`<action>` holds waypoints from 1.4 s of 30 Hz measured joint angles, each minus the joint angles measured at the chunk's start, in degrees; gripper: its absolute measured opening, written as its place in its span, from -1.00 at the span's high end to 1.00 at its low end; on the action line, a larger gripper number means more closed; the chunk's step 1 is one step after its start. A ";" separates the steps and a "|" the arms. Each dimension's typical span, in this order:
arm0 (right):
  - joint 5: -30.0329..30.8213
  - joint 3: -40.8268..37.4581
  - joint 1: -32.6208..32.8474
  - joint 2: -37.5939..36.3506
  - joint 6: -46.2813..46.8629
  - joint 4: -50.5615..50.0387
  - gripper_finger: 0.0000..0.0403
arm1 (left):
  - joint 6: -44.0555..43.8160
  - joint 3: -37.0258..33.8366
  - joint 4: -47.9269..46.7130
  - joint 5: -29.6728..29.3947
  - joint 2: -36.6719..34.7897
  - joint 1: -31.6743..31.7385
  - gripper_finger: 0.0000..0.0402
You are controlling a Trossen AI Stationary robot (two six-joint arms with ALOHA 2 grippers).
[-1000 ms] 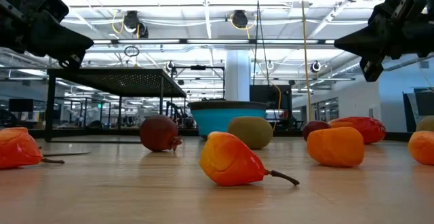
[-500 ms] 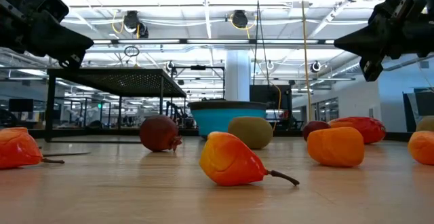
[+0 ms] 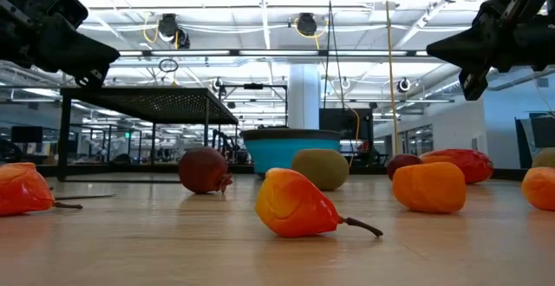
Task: Pick & Place Fruit
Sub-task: Put the foldable silicon strainer on the shelf
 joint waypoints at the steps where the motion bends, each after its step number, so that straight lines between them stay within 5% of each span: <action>1: 0.00 0.01 0.00 0.00 -0.01 0.01 1.00 | 0.00 0.00 -0.02 0.00 0.00 0.00 0.87; 31: -1.96 0.16 0.00 0.56 -0.44 1.35 1.00 | 0.04 0.00 -0.02 0.39 0.00 -0.01 0.87; 42: 1.75 2.42 -0.28 18.20 -0.51 11.19 0.98 | 0.02 -0.02 1.87 -2.58 0.00 0.00 0.87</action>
